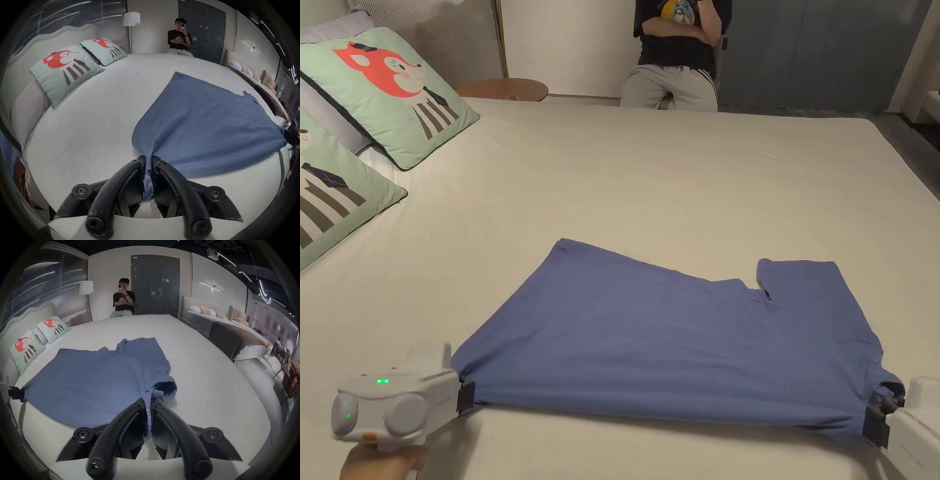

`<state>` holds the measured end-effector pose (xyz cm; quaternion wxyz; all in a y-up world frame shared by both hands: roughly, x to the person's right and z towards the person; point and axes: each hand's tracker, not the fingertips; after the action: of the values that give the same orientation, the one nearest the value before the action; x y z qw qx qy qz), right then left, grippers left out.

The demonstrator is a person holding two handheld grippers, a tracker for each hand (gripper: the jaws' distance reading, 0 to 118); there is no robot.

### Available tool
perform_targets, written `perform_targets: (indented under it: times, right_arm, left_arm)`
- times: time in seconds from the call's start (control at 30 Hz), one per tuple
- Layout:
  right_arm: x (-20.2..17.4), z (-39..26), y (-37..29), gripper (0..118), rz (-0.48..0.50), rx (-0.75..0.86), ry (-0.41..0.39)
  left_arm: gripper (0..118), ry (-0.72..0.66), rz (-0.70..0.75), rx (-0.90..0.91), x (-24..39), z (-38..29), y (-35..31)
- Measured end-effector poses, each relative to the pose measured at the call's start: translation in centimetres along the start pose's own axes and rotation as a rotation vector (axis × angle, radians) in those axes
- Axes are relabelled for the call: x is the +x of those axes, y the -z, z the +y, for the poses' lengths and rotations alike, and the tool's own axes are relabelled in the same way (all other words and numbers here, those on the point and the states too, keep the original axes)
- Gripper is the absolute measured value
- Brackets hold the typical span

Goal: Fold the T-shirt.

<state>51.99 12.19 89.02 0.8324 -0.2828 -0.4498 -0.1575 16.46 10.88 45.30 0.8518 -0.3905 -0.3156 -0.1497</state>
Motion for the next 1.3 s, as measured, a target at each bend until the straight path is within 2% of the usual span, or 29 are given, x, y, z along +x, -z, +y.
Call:
perform_targets:
  times: [0.23,0.4,0.43,0.47,0.53,0.57,0.6,0.63,0.9,1.07,1.13,1.17,1.2,1.23,1.3]
  right_arm:
    - [0.3,-4.5,-0.7,5,-0.013,-0.094,0.001]
    - [-0.1,-3.9,-0.9,6,-0.014,-0.102,0.010]
    - [-0.2,-3.2,-1.1,10,-0.011,-0.113,0.013]
    - [-0.3,-2.6,-1.4,23,-0.010,-0.112,0.018]
    - [-0.8,-0.8,-2.5,68,-0.012,-0.060,0.026]
    - [-1.1,0.1,-3.1,96,0.003,-0.016,0.016]
    - [-1.5,1.2,-3.7,109,0.014,0.025,0.011]
    - [-2.0,2.4,-4.4,111,0.016,0.073,0.009]
    - [-5.9,9.5,-11.1,111,0.022,0.460,-0.022]
    - [-7.5,11.4,-13.3,110,-0.032,0.608,-0.053]
    - [-8.0,11.7,-13.6,106,-0.047,0.643,-0.066]
    - [-8.2,11.9,-13.8,99,-0.048,0.654,-0.078]
    - [-8.5,12.0,-14.0,92,-0.050,0.662,-0.091]
    - [-8.6,12.0,-14.1,84,-0.052,0.672,-0.096]
    - [-8.8,12.0,-14.1,54,-0.053,0.688,-0.105]
  left_arm:
    - [3,0.019,0.006,-0.040,-1.1,-3.2,0.3]
    - [8,0.025,0.028,-0.065,-0.6,-2.2,0.6]
    - [17,0.023,0.030,-0.065,-0.6,-2.0,0.4]
    - [44,0.018,0.040,-0.063,-0.5,-1.6,0.2]
    - [92,-0.011,0.070,-0.050,0.1,-0.3,-0.4]
    - [109,-0.027,0.059,-0.025,0.2,0.4,-0.8]
    - [109,-0.059,0.032,0.034,0.4,1.5,-1.6]
    - [108,-0.072,0.009,0.090,0.8,2.5,-2.5]
    - [108,-0.061,-0.084,0.528,6.5,8.8,-11.5]
    - [108,-0.022,-0.106,0.720,9.3,10.1,-14.5]
    - [107,0.011,-0.092,0.763,10.5,10.3,-15.0]
    - [103,0.018,-0.086,0.776,10.8,10.5,-14.9]
    - [95,0.023,-0.094,0.781,11.1,10.5,-15.0]
    - [80,0.027,-0.105,0.794,11.4,10.4,-15.2]
    - [22,0.031,-0.131,0.807,11.5,10.6,-14.8]
